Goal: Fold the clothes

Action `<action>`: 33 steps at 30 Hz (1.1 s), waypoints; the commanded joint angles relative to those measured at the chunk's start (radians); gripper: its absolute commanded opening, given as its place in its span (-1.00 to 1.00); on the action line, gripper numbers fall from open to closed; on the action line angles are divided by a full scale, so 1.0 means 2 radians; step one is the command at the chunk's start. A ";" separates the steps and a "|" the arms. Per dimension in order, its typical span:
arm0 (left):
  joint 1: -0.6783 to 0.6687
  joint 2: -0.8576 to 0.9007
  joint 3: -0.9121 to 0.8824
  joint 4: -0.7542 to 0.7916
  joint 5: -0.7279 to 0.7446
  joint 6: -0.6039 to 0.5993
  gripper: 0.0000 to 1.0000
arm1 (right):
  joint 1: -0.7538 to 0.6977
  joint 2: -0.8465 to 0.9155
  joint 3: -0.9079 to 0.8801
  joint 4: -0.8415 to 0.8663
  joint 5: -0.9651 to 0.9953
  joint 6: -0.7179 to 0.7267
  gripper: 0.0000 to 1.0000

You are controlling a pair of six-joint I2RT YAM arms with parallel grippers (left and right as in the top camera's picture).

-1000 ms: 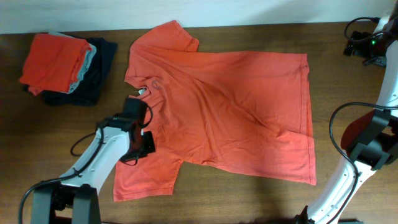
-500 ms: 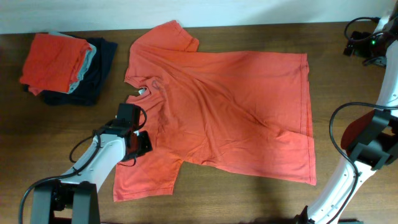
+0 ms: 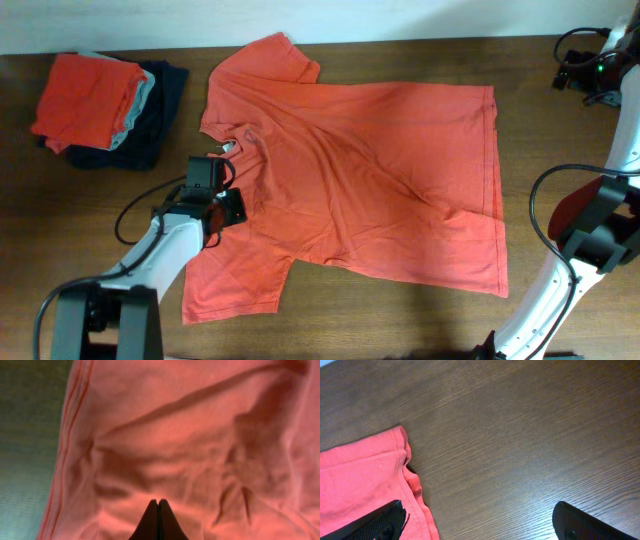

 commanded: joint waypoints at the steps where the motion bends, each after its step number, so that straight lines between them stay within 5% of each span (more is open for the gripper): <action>1: 0.003 0.036 0.003 0.015 -0.007 0.019 -0.99 | 0.001 -0.005 0.005 0.000 -0.001 -0.002 0.97; 7: 0.003 0.080 0.003 0.018 -0.003 0.018 -0.99 | 0.001 -0.005 0.005 0.000 -0.001 -0.002 0.97; 19: 0.003 0.078 0.028 -0.181 0.016 -0.015 -0.99 | 0.001 -0.005 0.005 0.000 -0.001 -0.002 0.97; 33: 0.003 0.078 0.079 -0.270 -0.039 -0.010 -0.99 | 0.001 -0.005 0.005 0.000 -0.001 -0.002 0.97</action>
